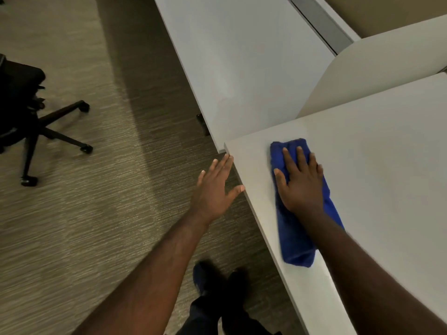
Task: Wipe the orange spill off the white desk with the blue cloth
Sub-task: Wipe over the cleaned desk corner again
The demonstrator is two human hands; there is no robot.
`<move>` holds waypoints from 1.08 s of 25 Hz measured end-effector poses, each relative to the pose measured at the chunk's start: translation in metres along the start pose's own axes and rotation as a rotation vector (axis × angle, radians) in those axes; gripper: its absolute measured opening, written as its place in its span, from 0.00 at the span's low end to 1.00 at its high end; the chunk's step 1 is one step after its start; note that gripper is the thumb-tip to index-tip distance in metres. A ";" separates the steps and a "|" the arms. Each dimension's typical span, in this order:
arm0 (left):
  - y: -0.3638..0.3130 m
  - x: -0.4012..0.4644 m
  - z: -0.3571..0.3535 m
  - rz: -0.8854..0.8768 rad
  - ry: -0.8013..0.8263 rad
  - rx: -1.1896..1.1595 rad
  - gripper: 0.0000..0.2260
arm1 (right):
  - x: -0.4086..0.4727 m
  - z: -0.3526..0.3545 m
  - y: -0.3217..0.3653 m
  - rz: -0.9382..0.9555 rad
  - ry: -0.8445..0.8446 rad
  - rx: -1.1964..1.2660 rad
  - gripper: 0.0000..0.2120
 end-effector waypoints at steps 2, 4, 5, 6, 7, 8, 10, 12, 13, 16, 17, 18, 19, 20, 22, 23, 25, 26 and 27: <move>0.002 0.002 0.001 0.002 -0.013 -0.011 0.36 | 0.002 -0.009 0.022 0.108 0.046 0.015 0.28; 0.002 0.002 0.000 -0.011 -0.022 -0.021 0.36 | -0.014 -0.015 0.022 0.234 0.086 0.001 0.28; 0.002 0.002 0.000 -0.016 -0.022 -0.029 0.36 | -0.024 -0.013 0.013 0.261 0.088 -0.008 0.28; 0.003 0.003 -0.001 -0.017 -0.018 -0.039 0.36 | -0.029 -0.009 0.001 0.260 0.080 -0.009 0.28; 0.003 0.003 -0.001 -0.017 -0.016 -0.046 0.36 | -0.026 -0.005 -0.009 0.227 0.067 -0.007 0.28; 0.004 0.003 -0.001 -0.015 -0.016 -0.052 0.36 | -0.017 -0.001 -0.016 0.168 0.054 -0.004 0.28; 0.003 0.004 -0.001 -0.010 -0.015 -0.071 0.36 | 0.004 0.001 -0.012 0.067 0.031 0.011 0.27; 0.003 0.003 -0.001 -0.004 -0.016 -0.095 0.36 | 0.007 -0.003 0.003 0.098 0.038 0.015 0.27; 0.002 0.002 -0.002 -0.006 -0.014 -0.103 0.36 | -0.001 -0.006 0.004 0.156 0.052 0.009 0.27; 0.002 0.004 -0.003 0.006 0.006 -0.109 0.37 | -0.033 0.002 -0.029 0.250 0.082 -0.016 0.27; 0.003 0.004 -0.003 0.011 0.013 -0.113 0.38 | -0.032 0.008 -0.044 0.213 0.073 -0.022 0.27; 0.004 0.004 -0.003 0.014 0.015 -0.121 0.39 | -0.024 0.014 -0.054 0.142 0.058 -0.024 0.28; 0.003 0.003 -0.003 0.013 0.017 -0.130 0.40 | -0.012 0.019 -0.058 0.060 0.040 -0.017 0.28; 0.002 0.003 -0.002 0.013 0.020 -0.142 0.41 | 0.001 0.020 -0.055 -0.007 0.019 -0.007 0.28; 0.001 0.003 -0.001 0.026 0.014 -0.175 0.43 | 0.014 0.016 -0.037 -0.051 -0.004 0.011 0.27; 0.001 0.002 -0.001 0.032 0.003 -0.183 0.44 | 0.012 0.011 -0.026 -0.021 -0.004 0.020 0.27; 0.000 0.002 -0.001 0.030 -0.016 -0.161 0.45 | -0.007 0.002 -0.017 0.084 0.023 0.024 0.27; 0.001 0.002 -0.002 0.022 -0.023 -0.141 0.45 | -0.019 -0.001 -0.020 0.121 0.034 0.013 0.27; 0.001 0.003 -0.002 0.013 -0.028 -0.125 0.45 | -0.031 -0.001 -0.027 0.140 0.043 0.002 0.27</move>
Point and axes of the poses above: each hand's wrist, its own x-axis towards the middle knuckle, its own z-axis out of the back of the hand, y = z × x, the point moved 4 cm from there along x, towards the middle knuckle, and after that the axes turned 8 degrees about x, right-handed, at the moved point
